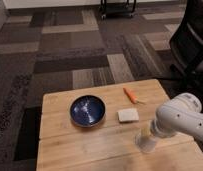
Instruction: Place the ceramic cup over the eraser
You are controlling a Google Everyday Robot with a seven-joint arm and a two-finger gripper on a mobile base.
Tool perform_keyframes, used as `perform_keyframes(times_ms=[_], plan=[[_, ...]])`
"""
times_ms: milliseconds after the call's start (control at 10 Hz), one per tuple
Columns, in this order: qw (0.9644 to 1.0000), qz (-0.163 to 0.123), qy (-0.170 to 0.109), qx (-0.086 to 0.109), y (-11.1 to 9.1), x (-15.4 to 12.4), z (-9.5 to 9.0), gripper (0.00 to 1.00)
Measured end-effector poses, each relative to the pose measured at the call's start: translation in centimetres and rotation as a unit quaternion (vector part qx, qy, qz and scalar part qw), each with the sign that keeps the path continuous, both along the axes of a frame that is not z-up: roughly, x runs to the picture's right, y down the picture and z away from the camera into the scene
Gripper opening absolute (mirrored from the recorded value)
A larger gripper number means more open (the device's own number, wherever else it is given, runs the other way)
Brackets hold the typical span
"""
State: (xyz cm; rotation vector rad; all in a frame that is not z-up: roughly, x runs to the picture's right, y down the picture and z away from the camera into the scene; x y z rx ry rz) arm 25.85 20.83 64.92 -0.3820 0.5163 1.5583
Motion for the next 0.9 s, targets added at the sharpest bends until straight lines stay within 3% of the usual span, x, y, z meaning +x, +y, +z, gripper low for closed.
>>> perform_keyframes(times_ms=[400, 900], plan=[[1.0, -0.001, 0.0, 0.0, 0.05, 0.02, 0.01, 0.8], [1.0, -0.001, 0.0, 0.0, 0.03, 0.07, 0.03, 0.8]])
